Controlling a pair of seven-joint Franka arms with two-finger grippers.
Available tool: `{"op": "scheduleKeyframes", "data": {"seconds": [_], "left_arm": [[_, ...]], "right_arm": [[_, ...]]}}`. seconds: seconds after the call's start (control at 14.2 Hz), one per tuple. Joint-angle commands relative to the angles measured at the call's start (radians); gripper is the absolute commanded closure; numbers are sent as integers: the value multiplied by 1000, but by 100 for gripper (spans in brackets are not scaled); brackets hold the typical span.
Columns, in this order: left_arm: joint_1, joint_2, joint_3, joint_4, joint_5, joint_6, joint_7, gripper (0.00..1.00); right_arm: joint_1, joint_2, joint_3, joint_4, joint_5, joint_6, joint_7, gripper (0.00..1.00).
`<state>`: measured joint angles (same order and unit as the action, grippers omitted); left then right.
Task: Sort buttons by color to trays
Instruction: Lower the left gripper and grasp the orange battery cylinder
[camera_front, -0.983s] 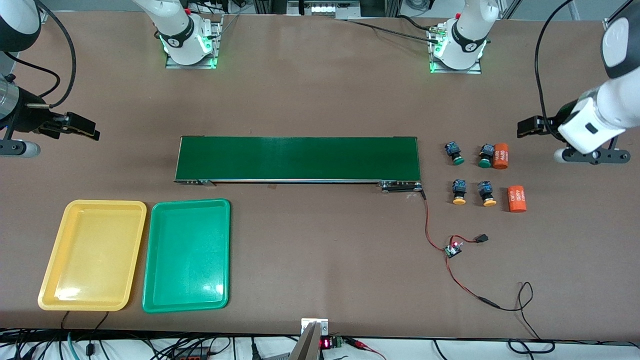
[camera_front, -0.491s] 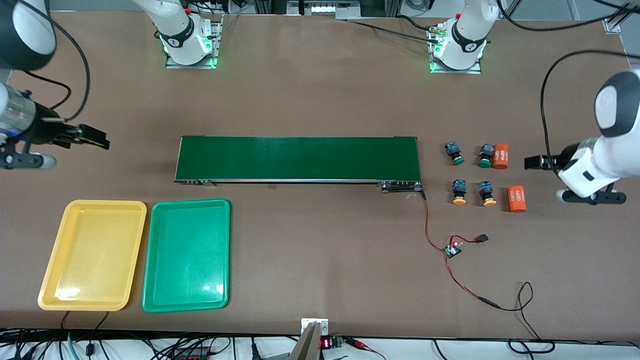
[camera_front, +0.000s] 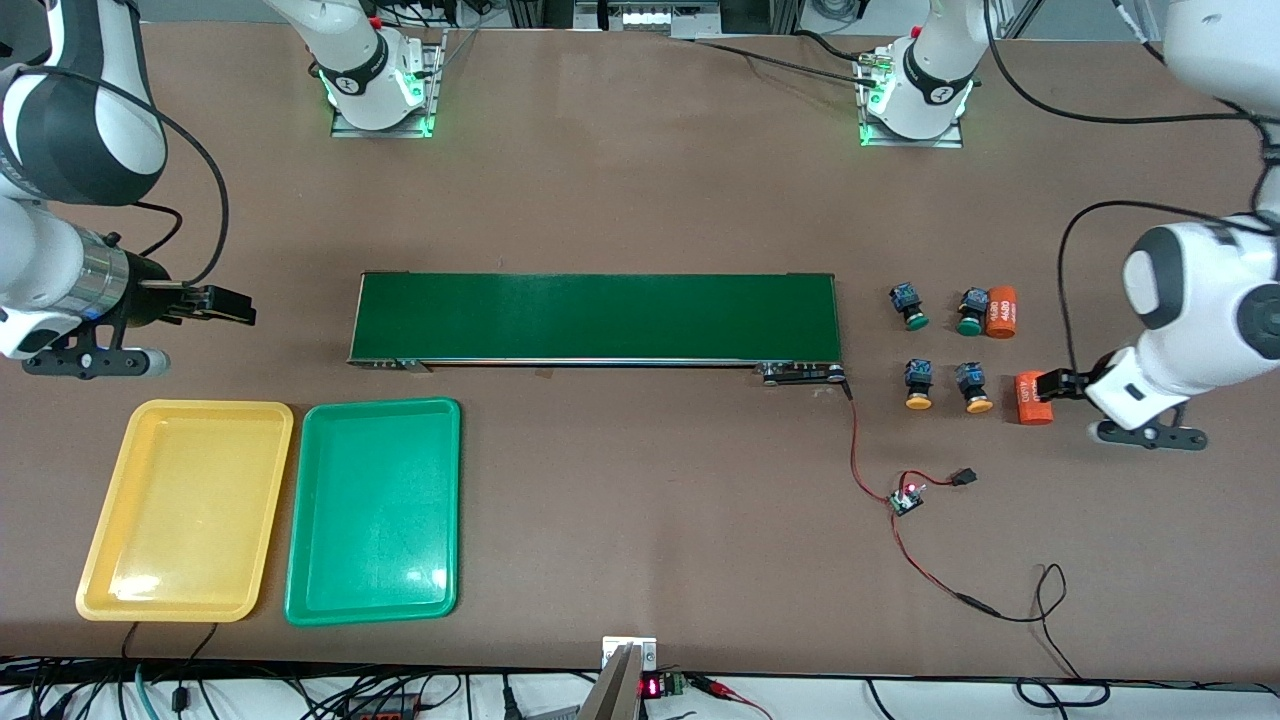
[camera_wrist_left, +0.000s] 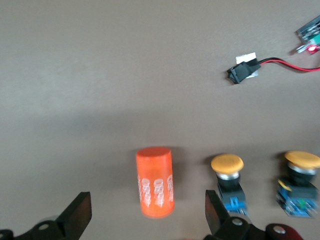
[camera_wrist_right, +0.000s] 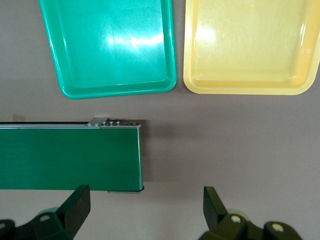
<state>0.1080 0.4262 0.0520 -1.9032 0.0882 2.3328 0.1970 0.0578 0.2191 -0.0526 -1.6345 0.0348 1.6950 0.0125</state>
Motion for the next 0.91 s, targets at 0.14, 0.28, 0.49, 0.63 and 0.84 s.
{"op": "scheduleKeyframes", "data": {"seconds": [0.14,0.28,0.49,0.63,0.84], "left_arm": [[50,81,-6,-118,16,279,78,0],[55,98,-6,-141,16,281,78,10],[56,89,-9,-154,16,261,78,56],[55,66,-17,-142,16,195,76,72],[36,-36,-35,-111,18,42,85,74]], "right_arm": [[2,5,-3,12,11,-9,-16,0],[2,5,-3,13,11,-9,-16,0],[2,5,-1,13,11,-8,-16,0],[2,5,-1,12,11,-5,-16,0],[4,5,-1,13,11,-6,-16,0]]}}
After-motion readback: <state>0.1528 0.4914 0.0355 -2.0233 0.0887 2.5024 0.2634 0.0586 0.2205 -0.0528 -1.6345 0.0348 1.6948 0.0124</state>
